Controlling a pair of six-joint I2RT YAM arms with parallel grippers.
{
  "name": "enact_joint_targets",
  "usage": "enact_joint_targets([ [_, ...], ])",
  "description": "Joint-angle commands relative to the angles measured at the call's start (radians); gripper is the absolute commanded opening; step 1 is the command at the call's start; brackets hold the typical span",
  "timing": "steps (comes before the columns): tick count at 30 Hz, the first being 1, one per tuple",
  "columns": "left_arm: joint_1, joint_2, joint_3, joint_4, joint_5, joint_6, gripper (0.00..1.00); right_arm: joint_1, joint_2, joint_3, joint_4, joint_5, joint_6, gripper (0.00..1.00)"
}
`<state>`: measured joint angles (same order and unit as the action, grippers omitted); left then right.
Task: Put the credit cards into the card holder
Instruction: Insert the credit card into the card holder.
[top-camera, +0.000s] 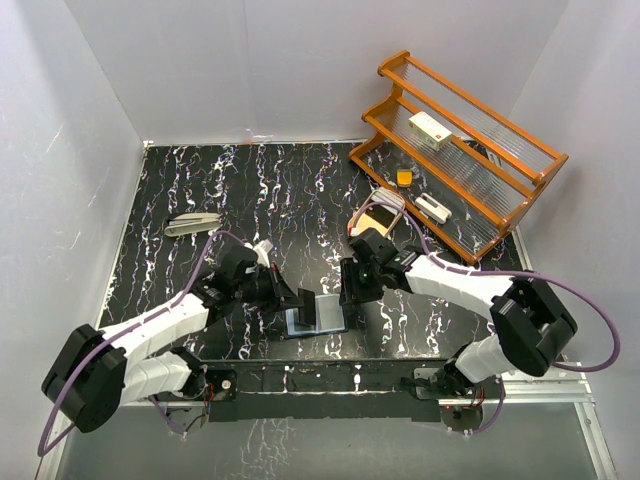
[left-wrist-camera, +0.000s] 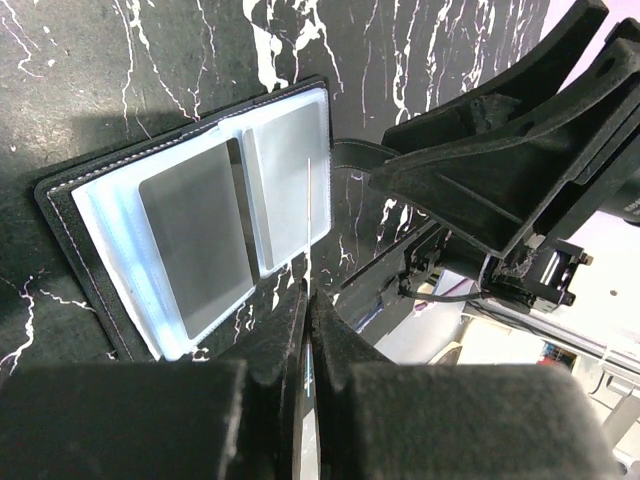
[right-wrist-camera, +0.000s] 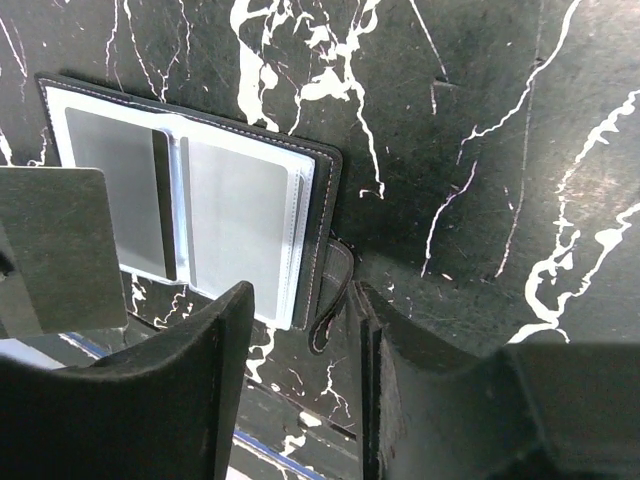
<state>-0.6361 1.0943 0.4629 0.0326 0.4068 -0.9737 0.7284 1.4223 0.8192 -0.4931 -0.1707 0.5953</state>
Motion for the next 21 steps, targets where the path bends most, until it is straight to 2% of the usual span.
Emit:
enact_joint_targets([
  [1, 0.001, 0.041, -0.019, 0.082, 0.049, -0.009, 0.0, 0.023, 0.02, -0.01, 0.055, 0.039, -0.027, 0.36],
  [5, 0.002, 0.083, -0.025, 0.087, 0.044, -0.004, 0.0, 0.029, 0.029, -0.025, 0.057, 0.081, -0.03, 0.22],
  [8, 0.002, 0.105, -0.038, 0.11, 0.039, -0.017, 0.0, 0.03, 0.025, -0.038, 0.058, 0.1, -0.032, 0.15],
  [13, 0.001, 0.144, -0.053, 0.149, 0.045, -0.036, 0.0, 0.032, 0.014, -0.068, 0.071, 0.108, -0.032, 0.08],
  [21, 0.001, 0.186, -0.065, 0.212, 0.073, -0.045, 0.0, 0.032, 0.016, -0.09, 0.092, 0.109, -0.031, 0.06],
])
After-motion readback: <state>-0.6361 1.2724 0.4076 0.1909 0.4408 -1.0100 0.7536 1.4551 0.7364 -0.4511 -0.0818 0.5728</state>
